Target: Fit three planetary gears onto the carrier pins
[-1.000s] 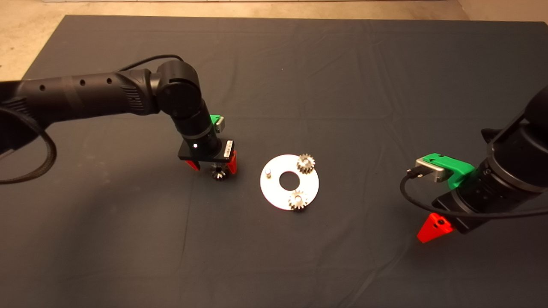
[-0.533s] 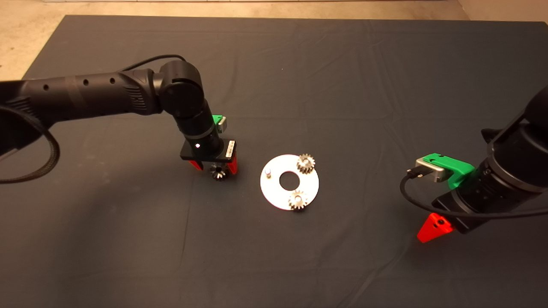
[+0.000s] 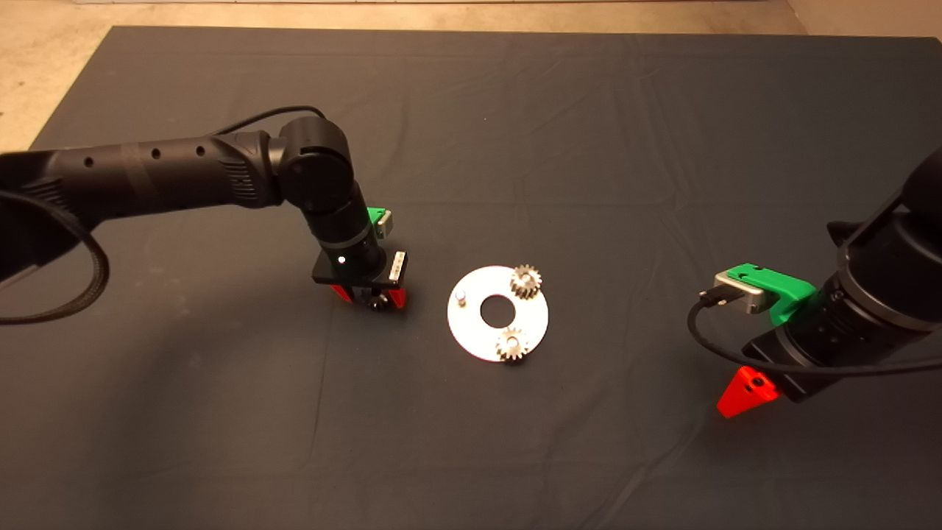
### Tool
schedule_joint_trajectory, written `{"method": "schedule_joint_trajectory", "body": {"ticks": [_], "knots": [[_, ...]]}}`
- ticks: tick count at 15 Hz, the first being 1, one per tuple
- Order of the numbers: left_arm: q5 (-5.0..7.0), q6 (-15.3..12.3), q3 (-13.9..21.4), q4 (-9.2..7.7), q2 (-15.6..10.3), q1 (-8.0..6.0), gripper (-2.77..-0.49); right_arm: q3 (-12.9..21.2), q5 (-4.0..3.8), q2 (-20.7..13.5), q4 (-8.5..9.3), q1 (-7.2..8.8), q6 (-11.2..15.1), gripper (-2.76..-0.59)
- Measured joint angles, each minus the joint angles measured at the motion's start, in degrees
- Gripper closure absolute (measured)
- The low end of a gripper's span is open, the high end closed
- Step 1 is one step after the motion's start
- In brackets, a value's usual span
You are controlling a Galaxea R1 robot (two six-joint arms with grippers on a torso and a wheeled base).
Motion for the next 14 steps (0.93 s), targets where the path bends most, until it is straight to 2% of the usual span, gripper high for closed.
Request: {"method": "schedule_joint_trajectory", "body": {"ticks": [2,5,8,11,13,14], "knots": [[0.0,0.0,0.0,0.0,0.0,0.17,-1.66,0.1,0.02,0.0,0.0,0.01,0.0,-2.47],[-0.73,0.6,-0.4,0.01,0.1,0.14,-1.66,0.4,0.02,0.0,0.0,0.0,0.0,-2.47],[-0.6,1.5,-1.7,-0.49,0.6,0.13,-1.66,0.4,0.02,0.0,0.0,0.01,0.0,-2.47],[0.21,2.7,-2.0,-0.66,1.1,0.13,-1.56,0.5,0.02,0.0,0.0,0.01,0.0,-2.47],[0.32,2.7,-2.1,-0.66,1.1,0.13,-1.41,0.5,0.02,0.0,0.0,0.01,0.0,-2.47],[0.27,2.7,-2.2,-0.66,1.1,0.13,-1.4,0.5,0.02,0.0,0.0,0.01,0.0,-2.47]]}}
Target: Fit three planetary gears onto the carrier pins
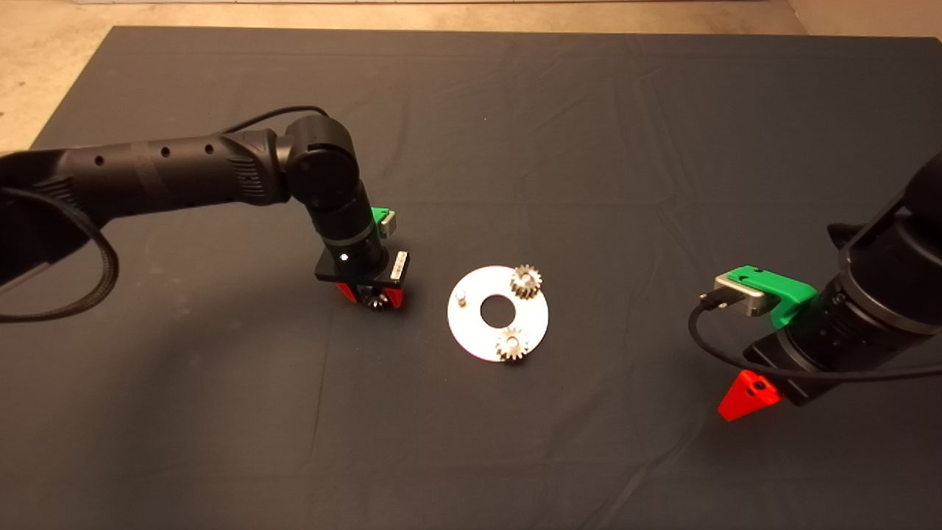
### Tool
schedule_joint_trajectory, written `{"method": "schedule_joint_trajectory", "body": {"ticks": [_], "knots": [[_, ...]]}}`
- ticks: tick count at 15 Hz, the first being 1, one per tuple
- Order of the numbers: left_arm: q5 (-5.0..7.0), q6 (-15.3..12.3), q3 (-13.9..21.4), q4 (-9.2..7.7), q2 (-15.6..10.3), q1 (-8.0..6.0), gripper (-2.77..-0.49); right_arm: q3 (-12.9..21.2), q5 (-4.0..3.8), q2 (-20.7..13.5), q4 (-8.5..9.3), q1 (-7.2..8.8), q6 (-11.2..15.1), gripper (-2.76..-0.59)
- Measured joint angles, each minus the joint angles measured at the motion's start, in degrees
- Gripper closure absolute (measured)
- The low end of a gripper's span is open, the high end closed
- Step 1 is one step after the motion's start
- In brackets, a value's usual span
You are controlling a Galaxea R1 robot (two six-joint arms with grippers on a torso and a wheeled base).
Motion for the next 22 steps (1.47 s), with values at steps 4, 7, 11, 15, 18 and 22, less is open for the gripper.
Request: {"method": "schedule_joint_trajectory", "body": {"ticks": [4,7,11,15,18,22], "knots": [[0.16,0.0,-0.7,-0.27,0.0,-0.05,-1.28,0.0,-0.01,0.0,0.0,0.0,0.0,-2.47],[0.29,0.0,-1.1,-0.41,0.3,-0.07,-1.17,0.0,0.0,0.0,0.0,0.0,0.0,-2.47],[0.45,0.0,-1.3,-0.63,0.3,-0.13,-1.08,0.1,0.0,0.0,0.0,0.0,0.0,-2.47],[0.62,0.0,-1.0,-1.12,0.6,-0.21,-1.02,0.2,0.0,0.0,0.0,0.0,0.0,-2.47],[1.09,0.1,-0.9,-1.8,2.2,-1.58,-1.02,0.3,0.02,0.1,0.0,0.0,0.0,-2.47],[0.87,0.1,-0.3,-4.33,3.2,-4.13,-1.02,0.4,-0.09,0.0,0.0,0.0,0.0,-2.47]]}}
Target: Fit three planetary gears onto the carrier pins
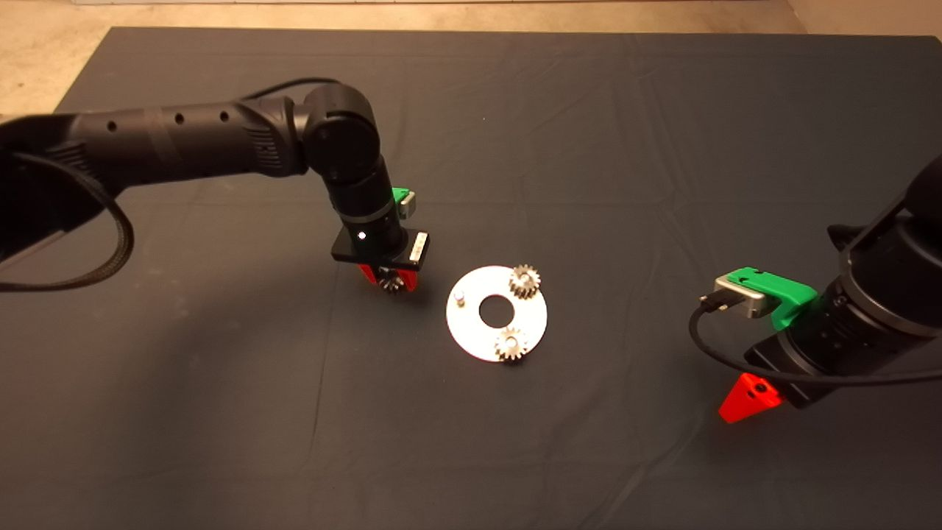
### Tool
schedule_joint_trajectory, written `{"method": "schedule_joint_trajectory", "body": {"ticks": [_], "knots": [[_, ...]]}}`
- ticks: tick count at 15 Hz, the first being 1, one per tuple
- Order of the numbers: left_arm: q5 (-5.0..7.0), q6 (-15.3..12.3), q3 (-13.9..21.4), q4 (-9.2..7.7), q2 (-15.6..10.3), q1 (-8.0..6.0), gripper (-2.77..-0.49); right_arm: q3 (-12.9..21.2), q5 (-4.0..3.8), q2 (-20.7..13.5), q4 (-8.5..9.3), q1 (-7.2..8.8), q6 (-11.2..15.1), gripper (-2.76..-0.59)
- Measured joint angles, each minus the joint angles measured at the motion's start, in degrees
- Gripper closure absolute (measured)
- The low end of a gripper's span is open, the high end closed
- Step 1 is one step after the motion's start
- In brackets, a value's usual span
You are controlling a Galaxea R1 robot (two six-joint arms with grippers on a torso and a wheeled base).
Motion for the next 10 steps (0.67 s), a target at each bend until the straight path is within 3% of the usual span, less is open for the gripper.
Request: {"method": "schedule_joint_trajectory", "body": {"ticks": [3,5,7,10], "knots": [[1.3,0.0,0.0,-1.32,1.5,0.3,-1.01,0.1,0.12,0.2,0.0,0.02,0.0,-2.47],[3.12,-0.1,0.0,-1.34,4.6,0.26,-1.01,0.2,0.04,0.1,0.0,0.0,0.0,-2.47],[3.18,-0.1,0.2,-1.83,7.4,0.0,-1.01,0.2,0.11,0.1,0.0,0.02,0.0,-2.47],[3.84,-0.1,0.3,-2.08,7.0,-1.18,-1.01,0.3,0.0,0.1,0.02,0.02,0.0,-2.47]]}}
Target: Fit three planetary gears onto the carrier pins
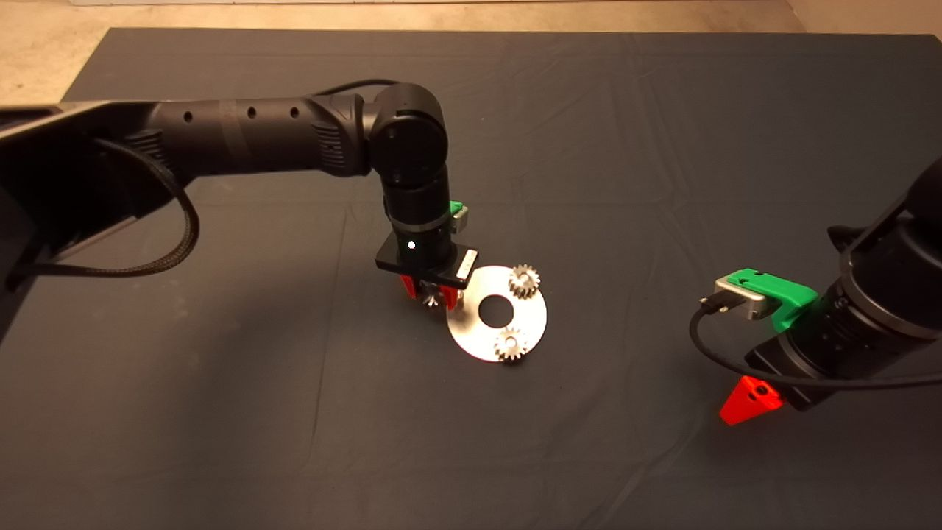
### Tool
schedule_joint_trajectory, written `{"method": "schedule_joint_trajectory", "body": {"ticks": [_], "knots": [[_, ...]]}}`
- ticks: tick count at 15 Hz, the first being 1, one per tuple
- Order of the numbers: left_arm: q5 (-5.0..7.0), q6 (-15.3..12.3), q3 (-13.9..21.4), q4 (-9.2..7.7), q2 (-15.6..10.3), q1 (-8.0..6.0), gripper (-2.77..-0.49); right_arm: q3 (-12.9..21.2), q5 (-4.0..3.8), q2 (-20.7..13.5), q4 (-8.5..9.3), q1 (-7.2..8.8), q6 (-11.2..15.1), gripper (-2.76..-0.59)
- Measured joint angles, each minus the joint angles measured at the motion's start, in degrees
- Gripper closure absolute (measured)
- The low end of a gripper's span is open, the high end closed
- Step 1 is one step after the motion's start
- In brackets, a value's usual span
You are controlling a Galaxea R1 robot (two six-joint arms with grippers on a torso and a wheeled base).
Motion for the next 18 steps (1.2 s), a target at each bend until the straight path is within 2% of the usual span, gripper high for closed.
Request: {"method": "schedule_joint_trajectory", "body": {"ticks": [1,2,7,11,18], "knots": [[0.68,0.0,-0.1,0.0,-0.1,-0.24,-1.01,0.0,-0.02,0.0,-0.01,0.01,0.0,-2.47],[0.77,0.0,-0.1,0.0,0.0,-0.33,-1.01,0.0,0.0,0.0,-0.02,0.01,0.0,-2.47],[0.33,-0.1,-0.1,-0.04,2.1,-0.7,-1.01,0.0,0.0,0.0,0.03,0.01,0.1,-2.47],[0.41,-1.2,-1.8,-0.01,4.1,-0.77,-1.01,0.0,0.11,0.0,0.07,0.01,0.1,-2.47],[0.44,-2.5,-2.4,0.02,4.0,-0.77,-1.01,0.0,0.09,0.0,0.07,0.0,0.2,-2.47]]}}
